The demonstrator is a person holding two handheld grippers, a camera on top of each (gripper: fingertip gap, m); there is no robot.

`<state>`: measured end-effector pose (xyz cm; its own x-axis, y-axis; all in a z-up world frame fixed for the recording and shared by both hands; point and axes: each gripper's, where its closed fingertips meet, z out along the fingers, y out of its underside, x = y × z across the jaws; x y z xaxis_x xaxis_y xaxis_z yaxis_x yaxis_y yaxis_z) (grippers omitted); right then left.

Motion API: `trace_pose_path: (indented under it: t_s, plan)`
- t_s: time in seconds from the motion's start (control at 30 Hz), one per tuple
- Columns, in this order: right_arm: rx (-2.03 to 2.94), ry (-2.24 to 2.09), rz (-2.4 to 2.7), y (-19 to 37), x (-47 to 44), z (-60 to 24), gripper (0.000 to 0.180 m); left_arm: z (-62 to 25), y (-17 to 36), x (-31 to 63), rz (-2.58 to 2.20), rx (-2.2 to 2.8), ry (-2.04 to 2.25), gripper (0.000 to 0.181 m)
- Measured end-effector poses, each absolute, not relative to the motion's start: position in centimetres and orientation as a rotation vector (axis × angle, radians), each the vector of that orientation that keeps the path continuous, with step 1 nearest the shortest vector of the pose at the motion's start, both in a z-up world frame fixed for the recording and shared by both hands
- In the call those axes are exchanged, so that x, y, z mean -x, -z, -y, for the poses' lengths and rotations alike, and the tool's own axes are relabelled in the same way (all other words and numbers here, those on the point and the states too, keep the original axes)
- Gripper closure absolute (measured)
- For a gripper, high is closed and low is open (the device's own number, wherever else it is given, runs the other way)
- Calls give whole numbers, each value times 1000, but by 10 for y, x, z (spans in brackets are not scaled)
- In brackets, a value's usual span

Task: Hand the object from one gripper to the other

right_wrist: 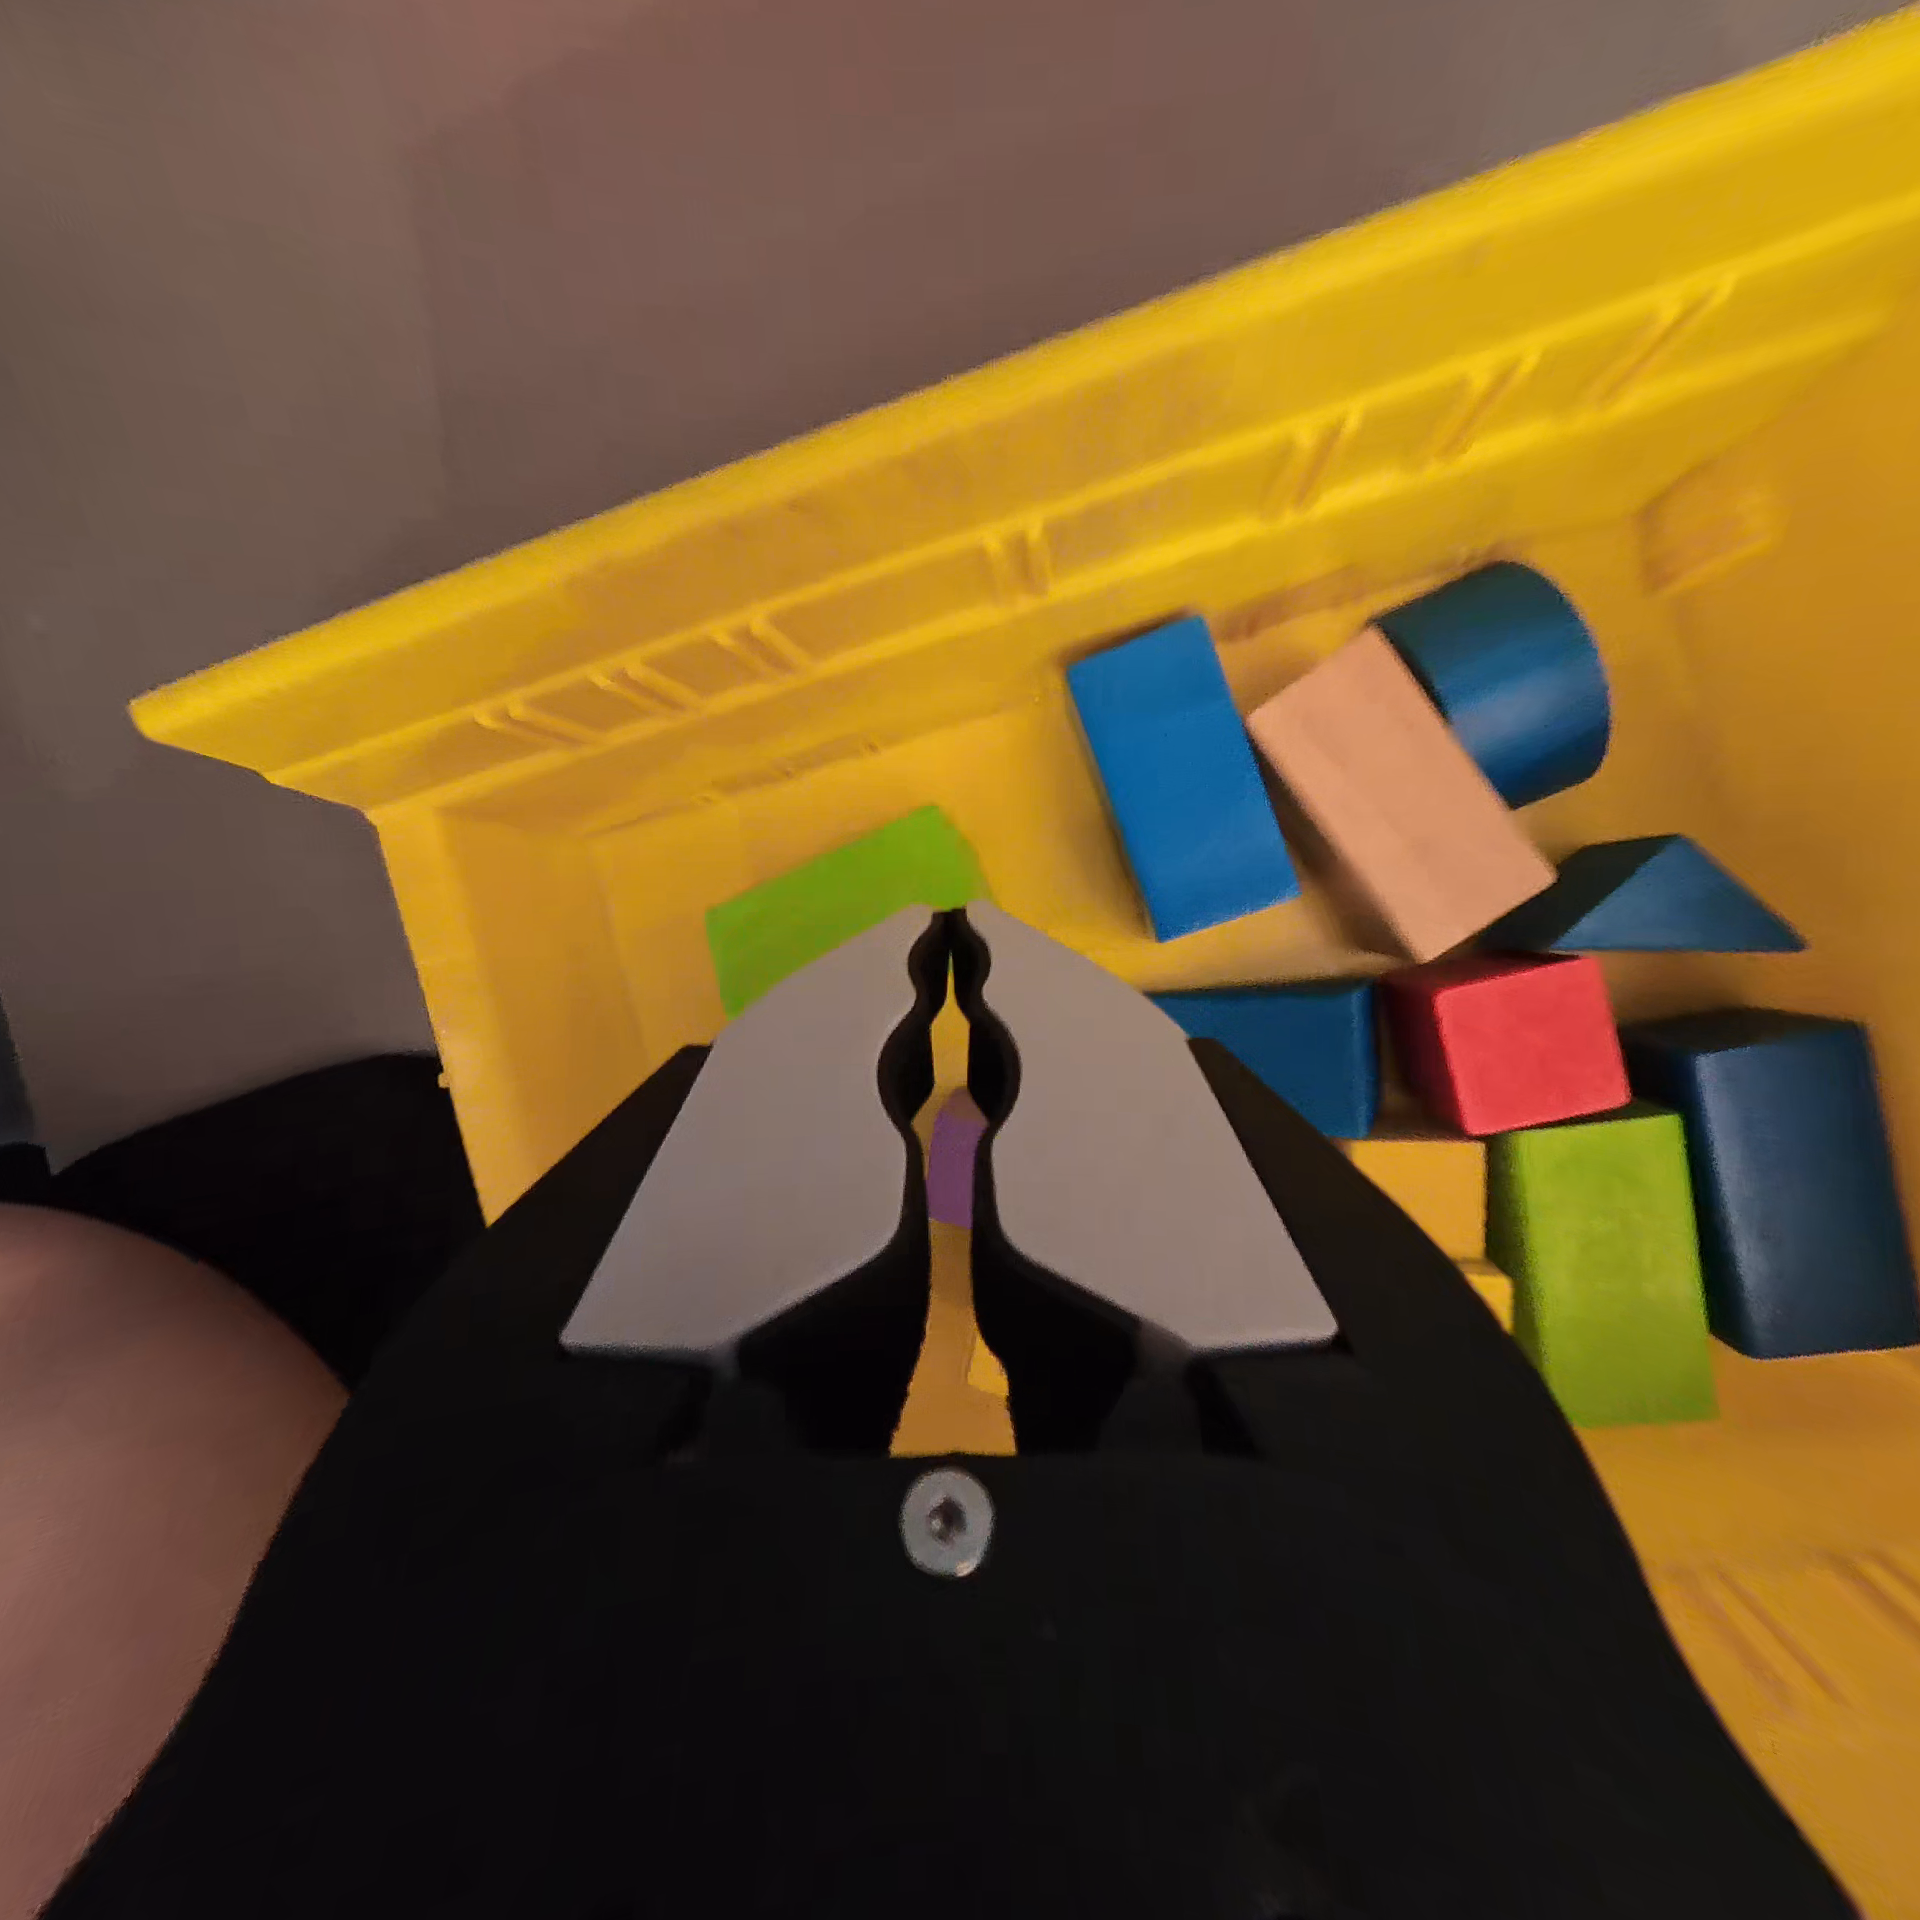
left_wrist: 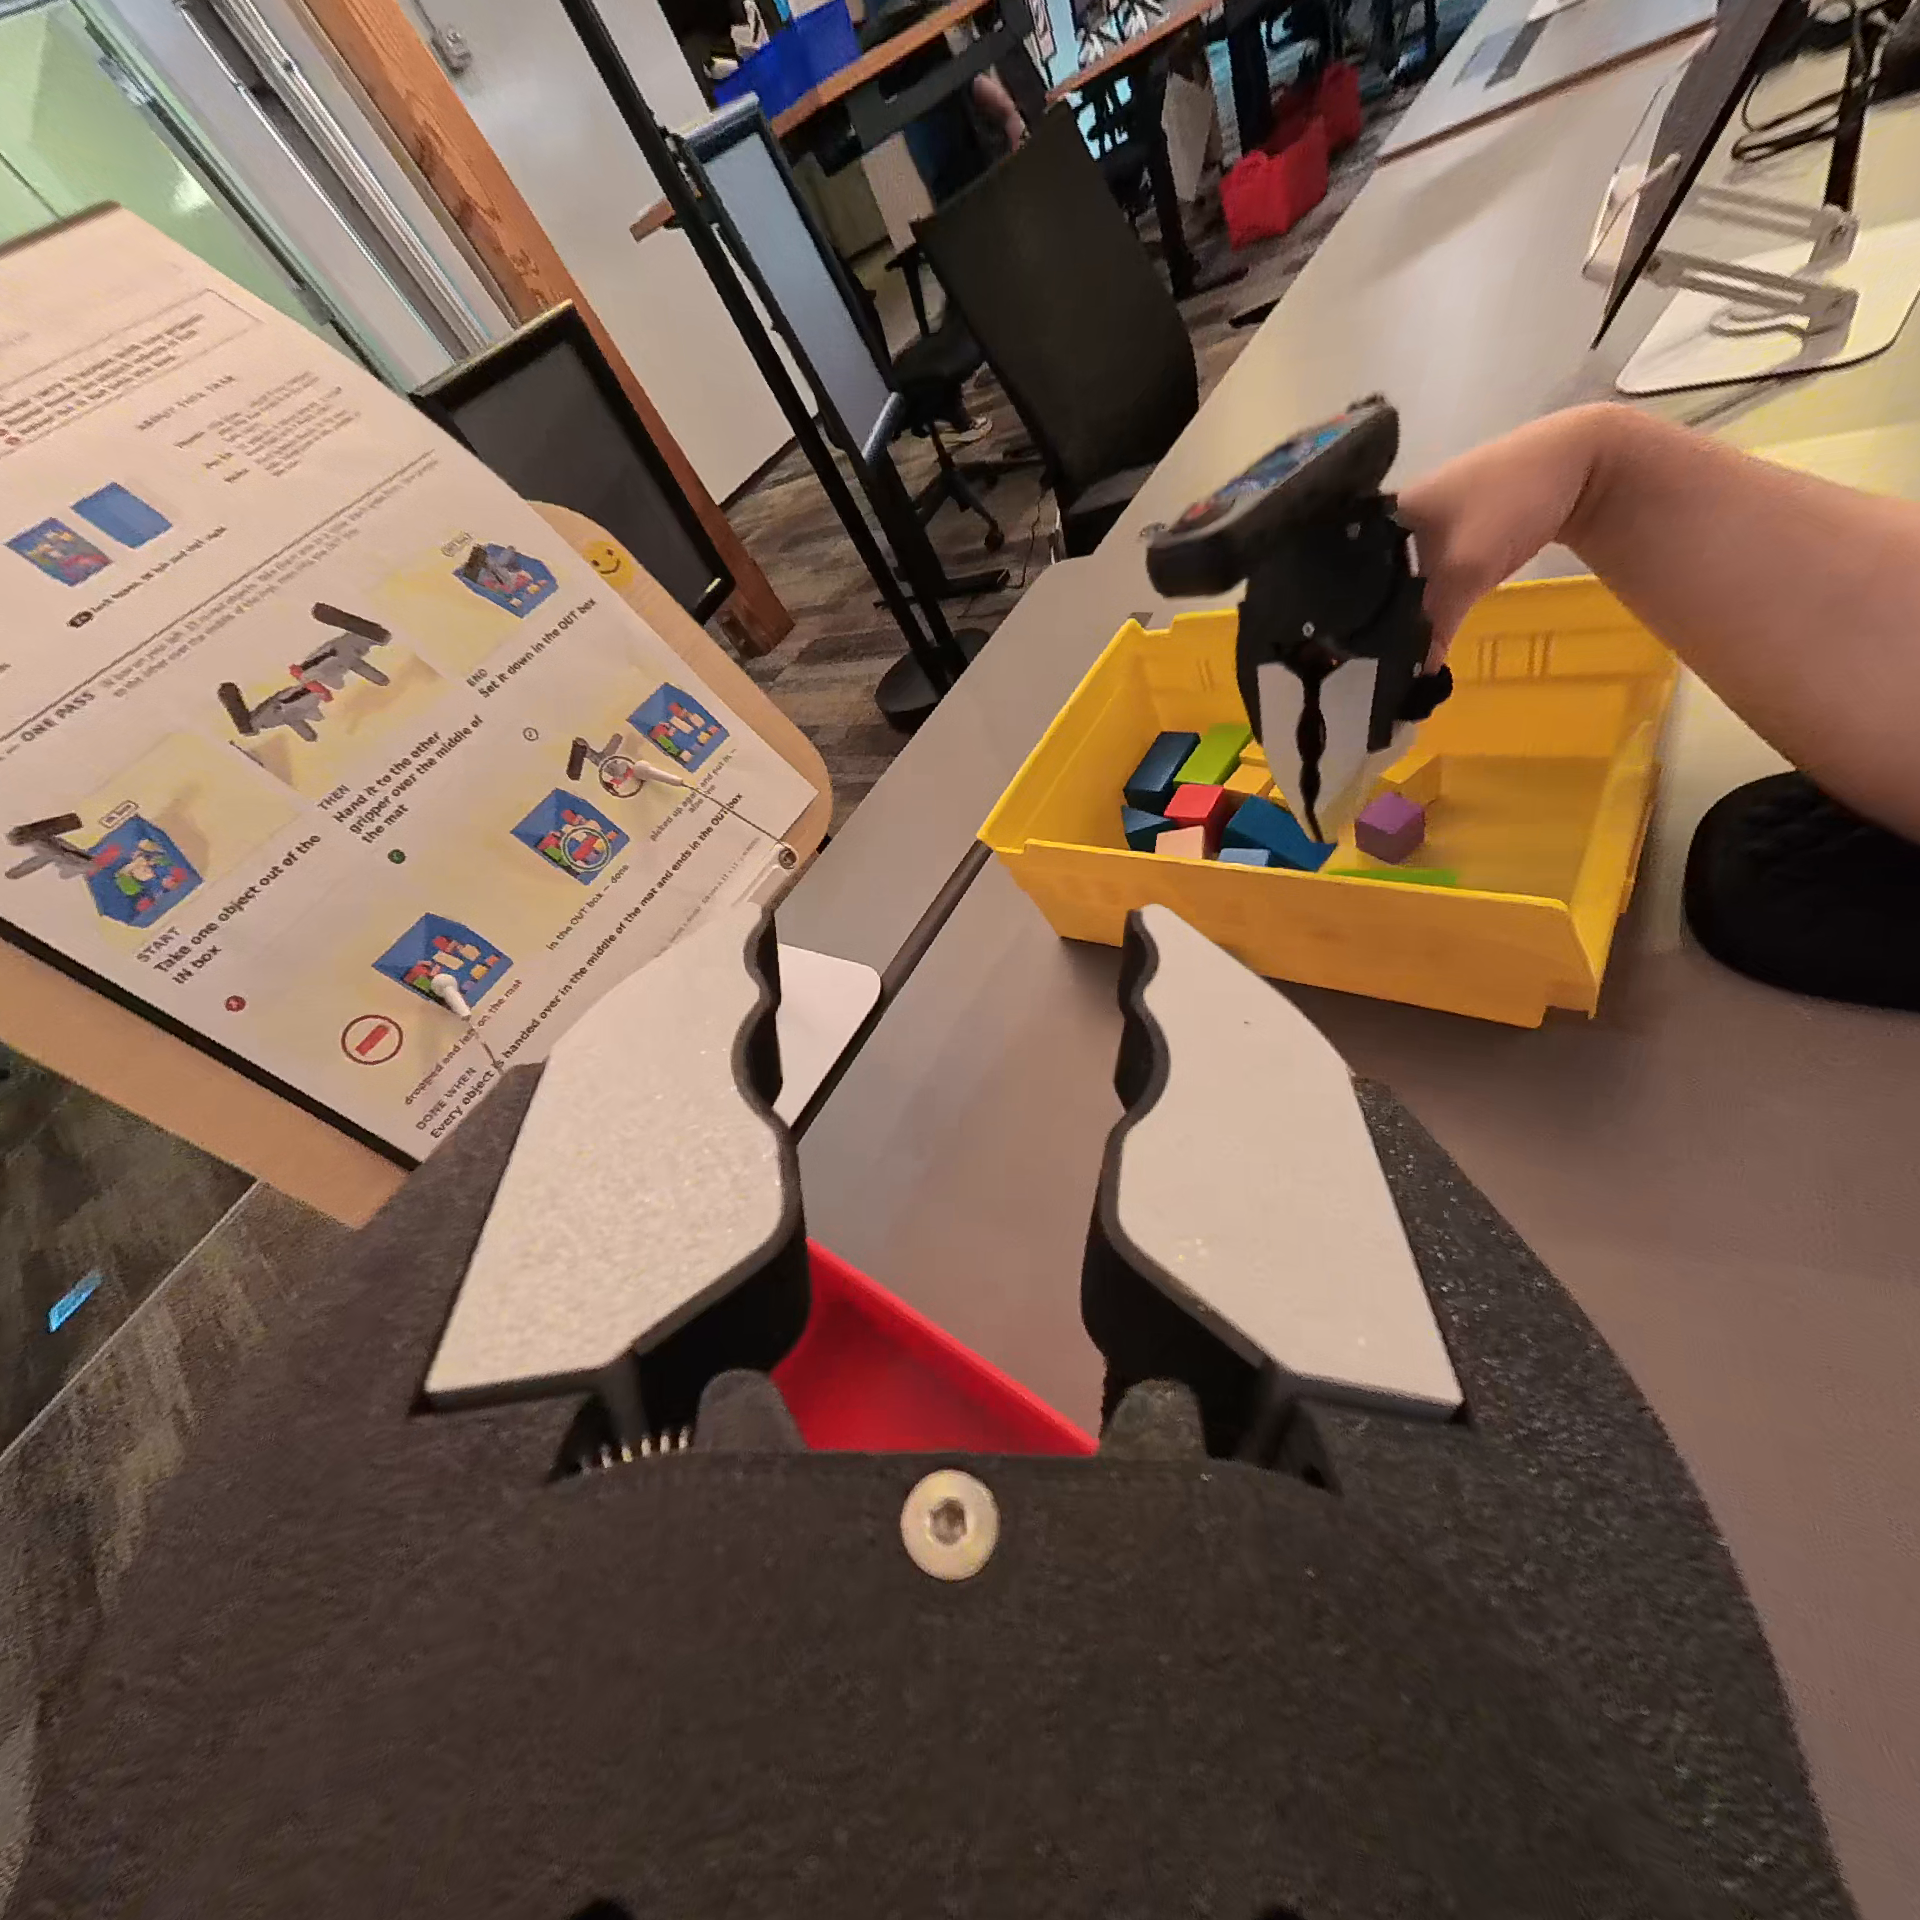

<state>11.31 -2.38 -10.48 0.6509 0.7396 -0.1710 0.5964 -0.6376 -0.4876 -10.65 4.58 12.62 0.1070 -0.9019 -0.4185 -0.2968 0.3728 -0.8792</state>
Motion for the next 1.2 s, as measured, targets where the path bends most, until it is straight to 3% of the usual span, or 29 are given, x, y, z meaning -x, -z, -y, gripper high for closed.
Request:
trace_pose_path:
  t_s: [0.2, 0.4, 0.6, 0.77, 0.97, 1.03, 1.2]
  plan:
    - [2602, -504, 1012, 116, -115, 28, 178, -49, -131, 111, -1419, 1157, 641, 118]
    - [2545, -429, 858, 79, -101, 33, 175, -63, -123, 115, -1425, 1199, 563, 115]
    - [2531, -62, 396, 84, -115, 31, 144, -75, -126, 125, -1402, 1237, 525, 113]
    - [2628, -62, 55, 122, -113, 46, 125, -72, -131, 132, -1394, 1260, 571, 113]
    - [2753, -167, -100, 150, -97, 52, 125, -72, -132, 138, -1397, 1277, 596, 113]
    - [2797, -202, -66, 155, -91, 54, 141, -73, -131, 138, -1398, 1278, 584, 113]
    - [2808, -136, 208, 152, -104, 48, 144, -74, -129, 137, -1408, 1282, 581, 113]
